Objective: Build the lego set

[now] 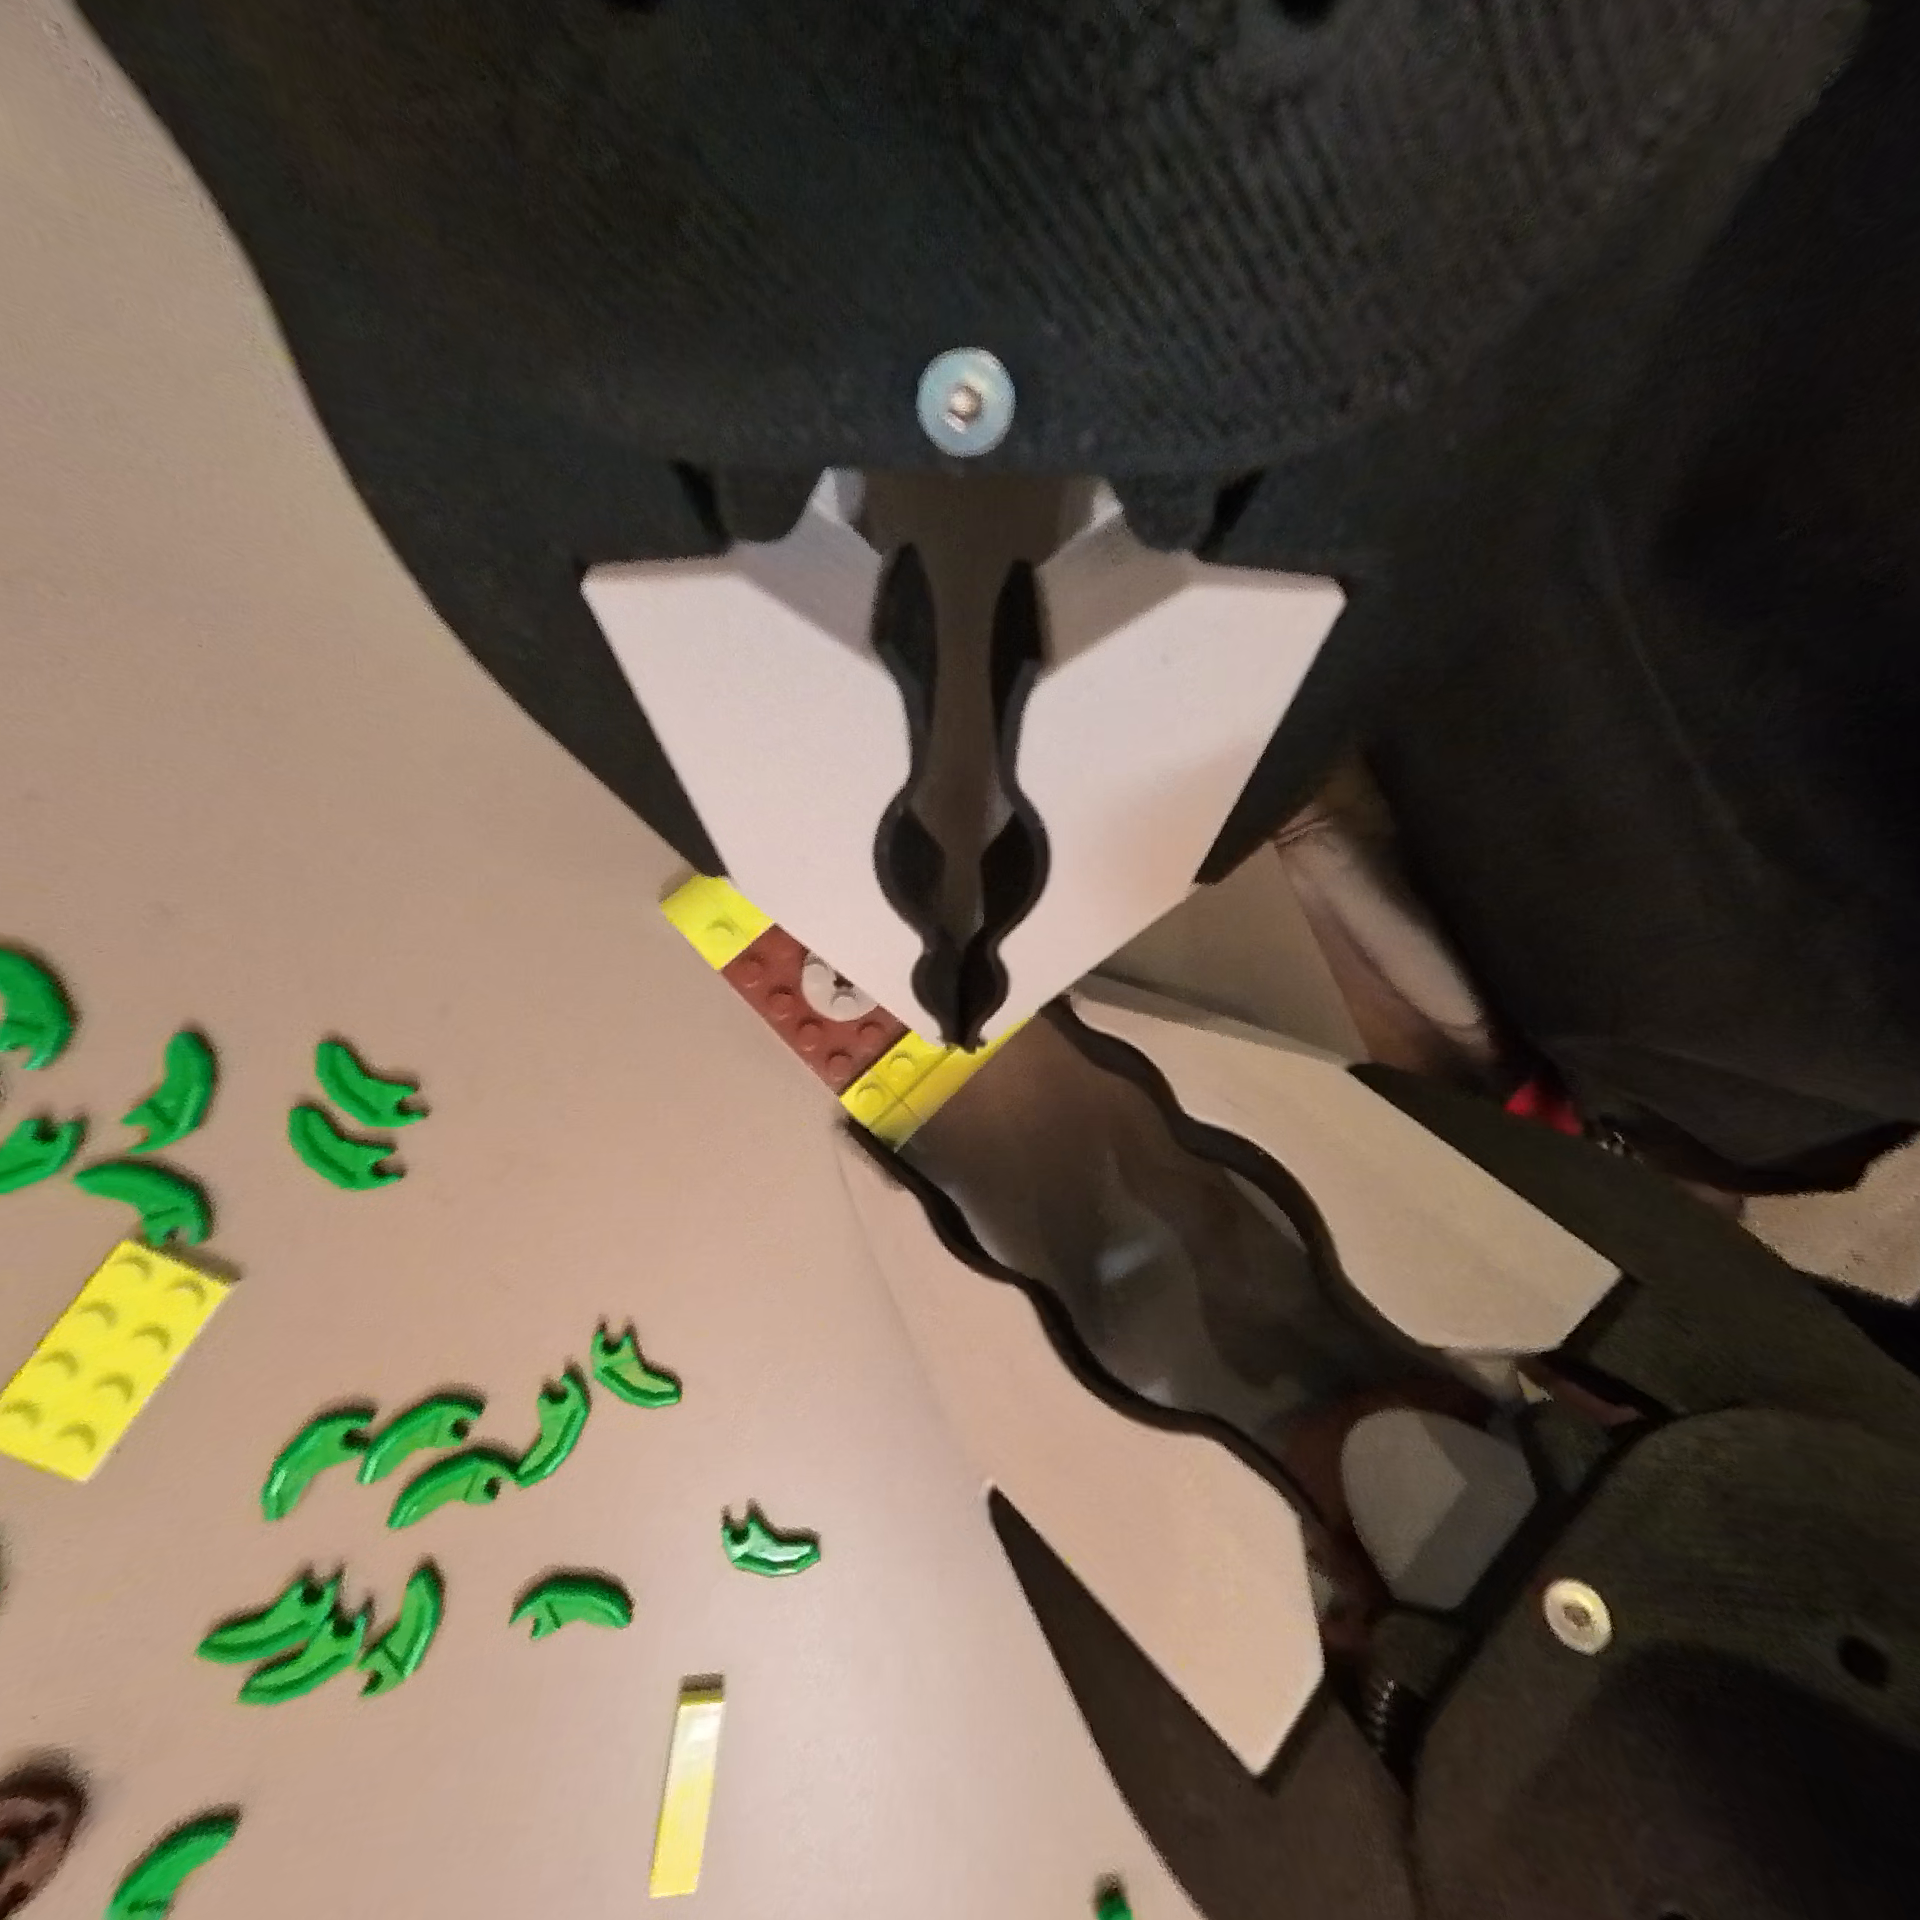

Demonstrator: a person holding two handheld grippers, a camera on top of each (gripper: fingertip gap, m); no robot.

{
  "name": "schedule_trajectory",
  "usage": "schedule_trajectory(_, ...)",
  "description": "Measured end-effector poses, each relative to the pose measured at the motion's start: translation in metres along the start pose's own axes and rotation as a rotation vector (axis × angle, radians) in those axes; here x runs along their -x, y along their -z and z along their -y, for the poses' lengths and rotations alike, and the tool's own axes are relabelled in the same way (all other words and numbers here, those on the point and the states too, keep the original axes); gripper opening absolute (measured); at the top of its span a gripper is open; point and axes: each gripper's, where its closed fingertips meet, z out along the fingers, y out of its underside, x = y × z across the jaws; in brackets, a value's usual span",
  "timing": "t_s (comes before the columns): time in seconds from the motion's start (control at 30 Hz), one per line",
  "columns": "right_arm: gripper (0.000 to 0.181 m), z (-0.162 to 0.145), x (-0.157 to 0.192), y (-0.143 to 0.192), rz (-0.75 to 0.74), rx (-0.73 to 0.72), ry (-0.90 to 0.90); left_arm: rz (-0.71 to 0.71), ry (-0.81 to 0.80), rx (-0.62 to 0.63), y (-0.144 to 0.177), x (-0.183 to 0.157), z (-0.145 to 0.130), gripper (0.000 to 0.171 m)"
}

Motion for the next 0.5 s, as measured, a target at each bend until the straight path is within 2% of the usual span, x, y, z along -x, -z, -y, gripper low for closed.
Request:
schedule_trajectory(0.07,0.0,0.001,0.0,0.0,-0.013,-0.037,-0.001,0.005,-0.005,0.001,0.0,0.0,0.0,0.041)
schedule_trajectory(0.17,0.0,0.006,0.002,0.004,-0.035,-0.133,0.101,0.01,-0.009,0.001,0.0,0.0,0.0,0.042)
schedule_trajectory(0.23,0.0,0.029,0.012,0.031,0.018,-0.404,0.141,0.016,-0.016,0.003,-0.001,0.001,0.0,0.042)
schedule_trajectory(0.3,0.0,0.036,-0.007,0.063,-0.033,-0.604,0.124,0.015,-0.025,0.004,-0.003,0.002,0.002,0.042)
schedule_trajectory(0.37,0.001,0.018,-0.038,0.068,-0.122,-0.594,0.1,0.007,-0.028,0.004,-0.005,0.005,0.005,0.042)
schedule_trajectory(0.4,0.011,0.007,-0.046,0.063,-0.126,-0.552,0.092,-0.004,-0.036,0.004,-0.005,0.005,0.005,0.042)
schedule_trajectory(0.5,0.038,-0.009,-0.04,0.053,-0.03,-0.474,0.095,-0.04,-0.06,0.007,-0.006,0.007,0.007,0.042)
